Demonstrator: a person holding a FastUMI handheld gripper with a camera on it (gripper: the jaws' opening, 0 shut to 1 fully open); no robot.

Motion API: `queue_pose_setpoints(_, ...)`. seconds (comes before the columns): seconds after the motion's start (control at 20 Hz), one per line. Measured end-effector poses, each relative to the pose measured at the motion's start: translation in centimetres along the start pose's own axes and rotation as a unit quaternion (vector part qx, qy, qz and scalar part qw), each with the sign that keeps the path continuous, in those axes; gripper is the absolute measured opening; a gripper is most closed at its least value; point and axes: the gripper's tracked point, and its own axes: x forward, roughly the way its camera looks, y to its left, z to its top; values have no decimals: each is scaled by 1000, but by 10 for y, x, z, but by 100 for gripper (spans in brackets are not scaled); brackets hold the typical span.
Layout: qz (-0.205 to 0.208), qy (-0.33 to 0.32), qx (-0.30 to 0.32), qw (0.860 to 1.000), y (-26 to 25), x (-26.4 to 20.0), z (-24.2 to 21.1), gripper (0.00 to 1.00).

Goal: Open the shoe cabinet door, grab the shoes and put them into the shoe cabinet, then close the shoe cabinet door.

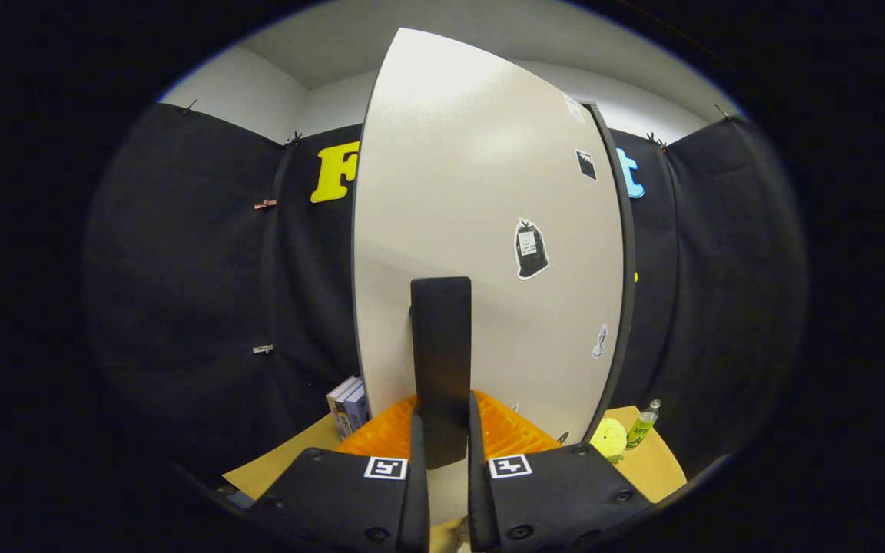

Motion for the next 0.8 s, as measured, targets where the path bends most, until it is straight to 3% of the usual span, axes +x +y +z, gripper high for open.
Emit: queue_pose_setpoints(0.8,-58,28,16,998,-84,-62,-5,24)
